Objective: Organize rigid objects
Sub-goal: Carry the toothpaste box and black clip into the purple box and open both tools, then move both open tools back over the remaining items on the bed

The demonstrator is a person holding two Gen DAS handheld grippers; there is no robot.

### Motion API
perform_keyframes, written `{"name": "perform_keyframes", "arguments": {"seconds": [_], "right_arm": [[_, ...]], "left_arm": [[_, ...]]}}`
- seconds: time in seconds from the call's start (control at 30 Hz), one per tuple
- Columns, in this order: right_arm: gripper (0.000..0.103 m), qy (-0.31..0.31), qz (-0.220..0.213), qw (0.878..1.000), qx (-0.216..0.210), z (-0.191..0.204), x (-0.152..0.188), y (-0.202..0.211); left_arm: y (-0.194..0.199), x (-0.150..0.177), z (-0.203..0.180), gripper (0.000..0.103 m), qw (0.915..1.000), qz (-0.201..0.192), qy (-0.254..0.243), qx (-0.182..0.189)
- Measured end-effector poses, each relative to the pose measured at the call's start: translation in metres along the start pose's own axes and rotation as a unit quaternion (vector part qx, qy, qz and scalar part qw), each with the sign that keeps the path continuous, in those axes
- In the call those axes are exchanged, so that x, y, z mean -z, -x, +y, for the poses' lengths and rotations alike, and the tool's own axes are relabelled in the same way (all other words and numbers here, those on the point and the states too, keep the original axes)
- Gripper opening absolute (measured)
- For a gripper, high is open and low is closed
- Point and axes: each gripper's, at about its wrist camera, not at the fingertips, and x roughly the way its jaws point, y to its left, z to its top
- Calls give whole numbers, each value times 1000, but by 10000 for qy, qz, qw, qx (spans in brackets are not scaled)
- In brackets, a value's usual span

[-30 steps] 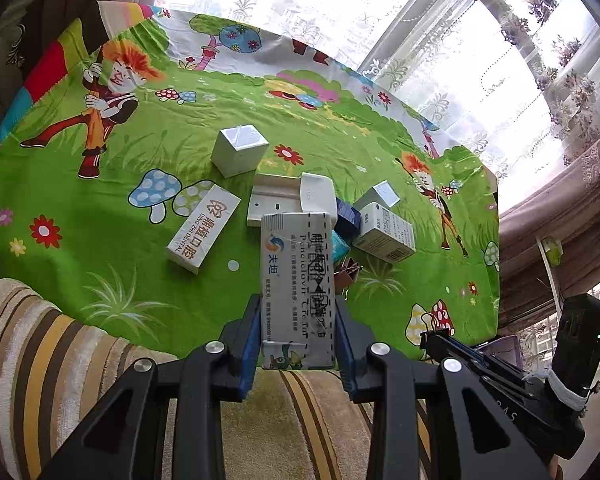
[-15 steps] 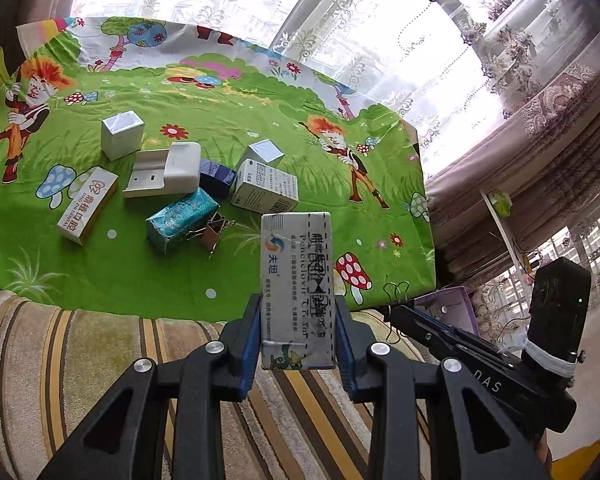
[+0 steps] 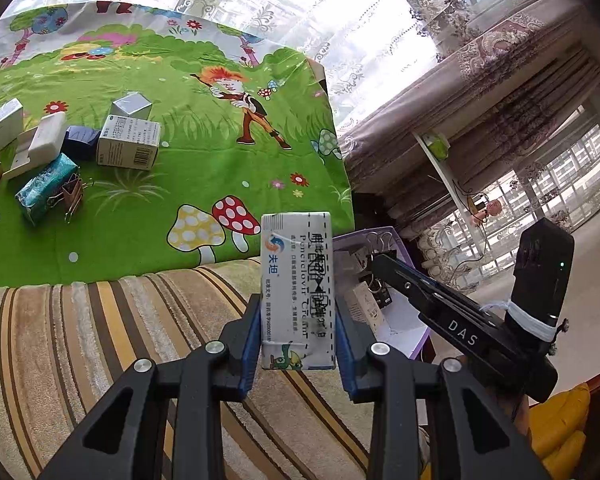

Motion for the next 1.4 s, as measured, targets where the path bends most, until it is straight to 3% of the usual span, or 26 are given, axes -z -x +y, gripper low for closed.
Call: {"name": "perform_keyframes", "arguments": {"seconds": [0.53,0.6,0.73,0.8,0.9,1.4], "right_arm": [[22,-397,-194,9964,718,-62,3,25],[22,-443,-269,9953,821,-65,3,28],[27,-530,-274,9947,839,-72,2,30],[38,-556,-261,9946,831,-73,3,30],[46,-554,-269,9949,802,-73,4,29],[59,-345,-228,9970,659,-55,3,25]], "left_arm": [[-43,10,-53,34,9916,753,-401,973],[-50,12,-59,39,9890,899,-442,1086],[-54,13,-57,44,9887,982,-379,1071],[-53,13,-55,44,9890,967,-321,1076],[-53,13,-55,44,9890,973,-330,1061],[-45,12,-51,44,9904,833,-320,1051]]}}
